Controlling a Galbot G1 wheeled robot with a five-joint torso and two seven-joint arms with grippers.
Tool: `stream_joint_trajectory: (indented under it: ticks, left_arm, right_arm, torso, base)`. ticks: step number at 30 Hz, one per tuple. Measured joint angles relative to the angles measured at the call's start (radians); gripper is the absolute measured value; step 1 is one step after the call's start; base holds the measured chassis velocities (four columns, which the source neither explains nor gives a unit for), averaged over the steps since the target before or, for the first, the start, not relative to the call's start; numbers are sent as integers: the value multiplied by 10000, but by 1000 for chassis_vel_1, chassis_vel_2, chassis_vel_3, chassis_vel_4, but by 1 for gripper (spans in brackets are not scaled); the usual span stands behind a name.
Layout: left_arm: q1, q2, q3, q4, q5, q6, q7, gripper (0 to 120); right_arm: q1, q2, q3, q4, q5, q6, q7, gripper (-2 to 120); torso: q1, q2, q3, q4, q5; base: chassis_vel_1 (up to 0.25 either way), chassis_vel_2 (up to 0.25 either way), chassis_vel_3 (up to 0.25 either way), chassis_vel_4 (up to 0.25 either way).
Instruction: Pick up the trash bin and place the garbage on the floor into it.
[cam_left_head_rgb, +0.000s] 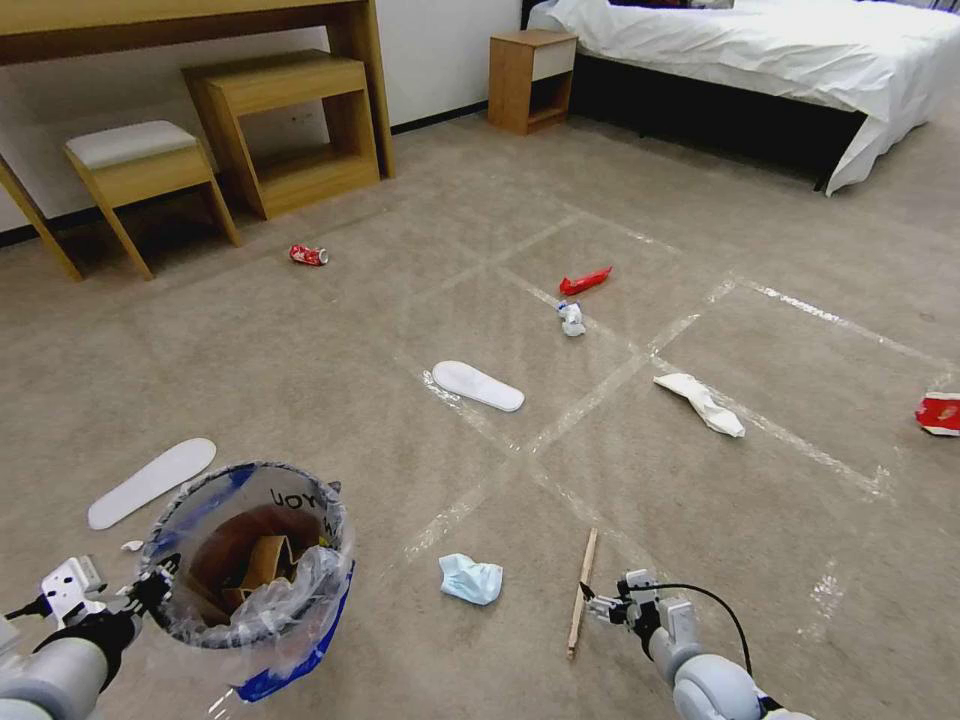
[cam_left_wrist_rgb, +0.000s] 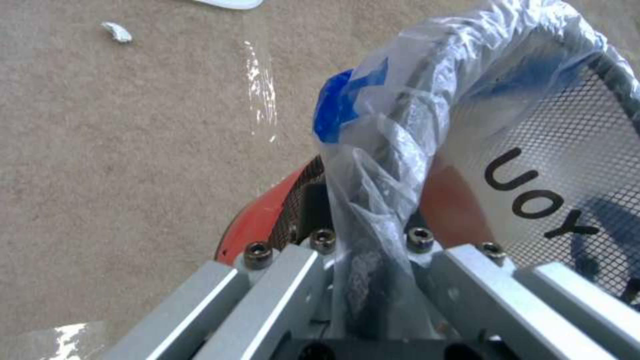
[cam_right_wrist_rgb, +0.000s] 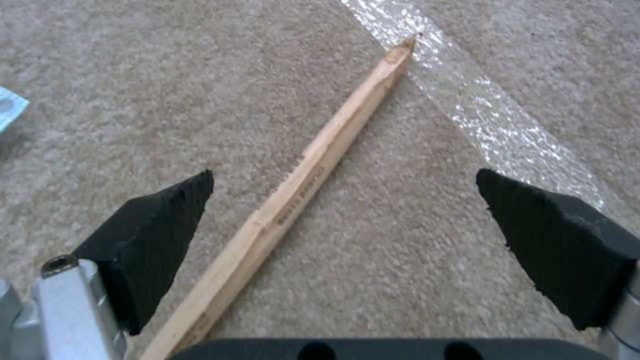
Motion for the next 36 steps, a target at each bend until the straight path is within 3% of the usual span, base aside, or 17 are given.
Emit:
stream_joint_trajectory:
  ticks: [36]
  left_arm:
    - [-75, 94, 101, 273, 157, -57, 70, 0]
  right_arm:
    - [953, 1239, -470, -1740, 67, 45, 200, 100]
  torso:
    - [-1, 0, 0, -1, -1]
  base:
    - [0, 0, 0, 0]
